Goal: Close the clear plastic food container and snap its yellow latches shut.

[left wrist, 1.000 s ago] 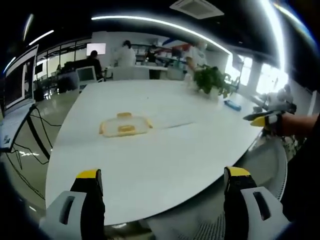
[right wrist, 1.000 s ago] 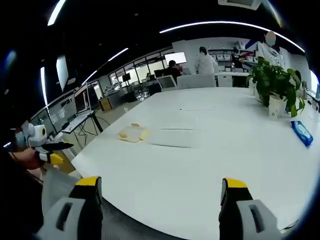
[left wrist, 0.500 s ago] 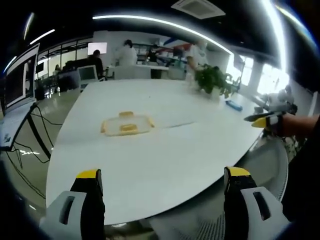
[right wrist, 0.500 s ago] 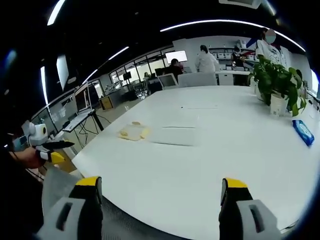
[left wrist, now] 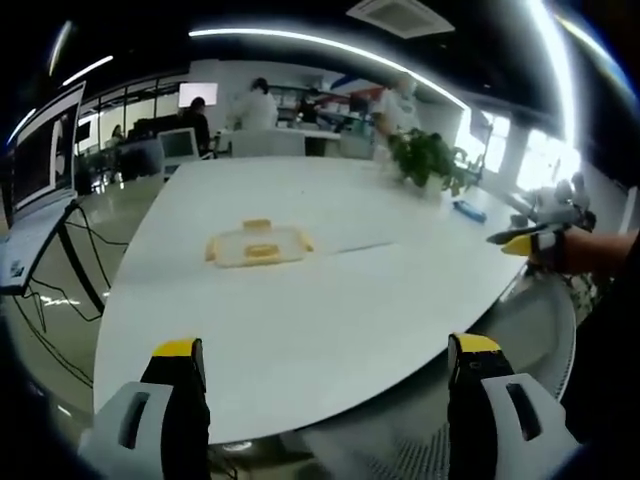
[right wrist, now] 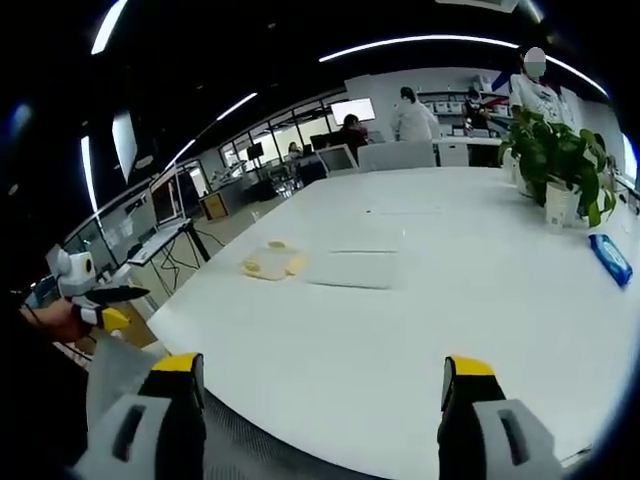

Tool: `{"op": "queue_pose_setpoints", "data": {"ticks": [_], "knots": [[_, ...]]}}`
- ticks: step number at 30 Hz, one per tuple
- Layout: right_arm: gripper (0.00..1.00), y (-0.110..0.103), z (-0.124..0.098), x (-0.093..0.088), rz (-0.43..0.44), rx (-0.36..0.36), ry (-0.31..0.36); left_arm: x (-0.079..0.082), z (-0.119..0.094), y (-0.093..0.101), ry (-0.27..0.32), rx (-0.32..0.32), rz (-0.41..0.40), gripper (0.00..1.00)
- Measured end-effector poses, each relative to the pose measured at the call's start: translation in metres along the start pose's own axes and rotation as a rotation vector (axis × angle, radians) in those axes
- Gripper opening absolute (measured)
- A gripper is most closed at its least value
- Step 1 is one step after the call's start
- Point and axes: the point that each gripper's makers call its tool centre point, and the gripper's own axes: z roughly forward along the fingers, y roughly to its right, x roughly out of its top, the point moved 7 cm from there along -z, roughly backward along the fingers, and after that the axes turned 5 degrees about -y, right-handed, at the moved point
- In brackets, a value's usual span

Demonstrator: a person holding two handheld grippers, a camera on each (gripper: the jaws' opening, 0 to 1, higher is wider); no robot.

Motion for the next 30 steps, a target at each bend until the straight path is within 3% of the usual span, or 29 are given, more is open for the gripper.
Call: {"op": "queue_pose_setpoints", "data": {"ticks": [30], "knots": [[1.0, -0.025, 0.019, 0.018, -0.046, -0.004, -0.02, -0.007, -0.005, -0.03, 0.004, -0.013, -0.024, 0.99]]}}
